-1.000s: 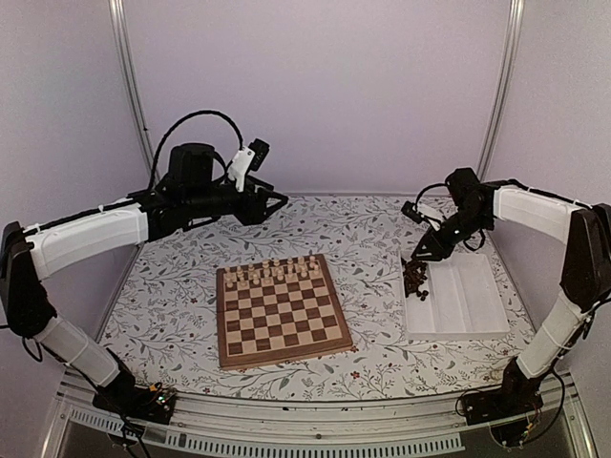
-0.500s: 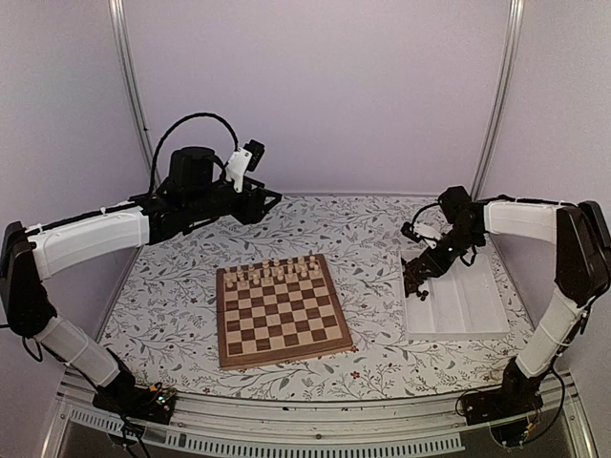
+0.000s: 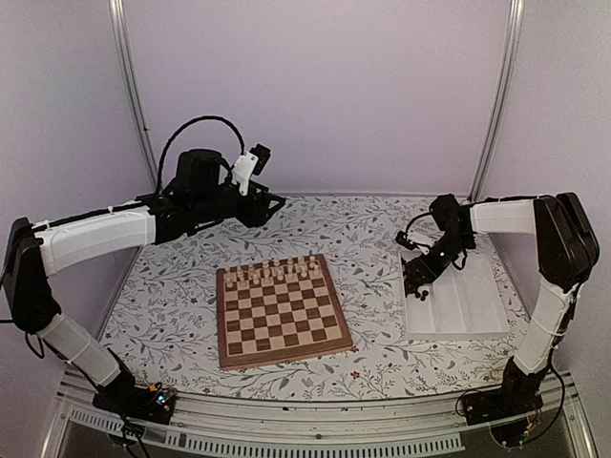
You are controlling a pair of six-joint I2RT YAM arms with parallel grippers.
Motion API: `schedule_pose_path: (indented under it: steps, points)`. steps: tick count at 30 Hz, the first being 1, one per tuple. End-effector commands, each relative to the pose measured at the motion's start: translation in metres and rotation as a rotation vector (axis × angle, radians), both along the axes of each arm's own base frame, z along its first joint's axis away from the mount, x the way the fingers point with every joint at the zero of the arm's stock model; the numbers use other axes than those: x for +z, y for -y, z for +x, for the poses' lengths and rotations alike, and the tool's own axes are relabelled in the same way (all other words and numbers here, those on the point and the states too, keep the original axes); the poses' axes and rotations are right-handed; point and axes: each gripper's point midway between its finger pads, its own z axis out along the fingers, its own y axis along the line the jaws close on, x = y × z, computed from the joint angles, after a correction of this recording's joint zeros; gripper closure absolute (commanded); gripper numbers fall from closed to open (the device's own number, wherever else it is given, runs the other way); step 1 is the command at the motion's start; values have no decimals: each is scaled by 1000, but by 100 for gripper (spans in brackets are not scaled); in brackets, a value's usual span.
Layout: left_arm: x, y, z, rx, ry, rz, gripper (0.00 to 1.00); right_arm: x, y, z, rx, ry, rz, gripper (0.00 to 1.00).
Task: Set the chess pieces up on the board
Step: Pick up the chess piece from the storage box.
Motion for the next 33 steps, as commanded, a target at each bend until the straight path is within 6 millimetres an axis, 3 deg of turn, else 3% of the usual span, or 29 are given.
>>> schedule_pose_path:
  steps: [1,6,13,17,25,33]
  points:
    - [8,7,1,-11,20,6,42,-3,-6,1,-8,-33,25,63]
    - [8,10,0,-21,20,6,42,-10,-7,-5,-6,-57,19,64]
    - [5,15,-2,-34,13,9,42,4,-1,-8,-19,-25,-3,85]
    - [2,25,-10,-81,-2,1,42,34,3,-16,-11,32,3,91]
    - [-18,74,-50,-293,-40,-2,45,78,4,-37,24,117,53,95]
    - [-24,139,-113,-621,-172,-146,44,150,-42,-90,302,163,344,94]
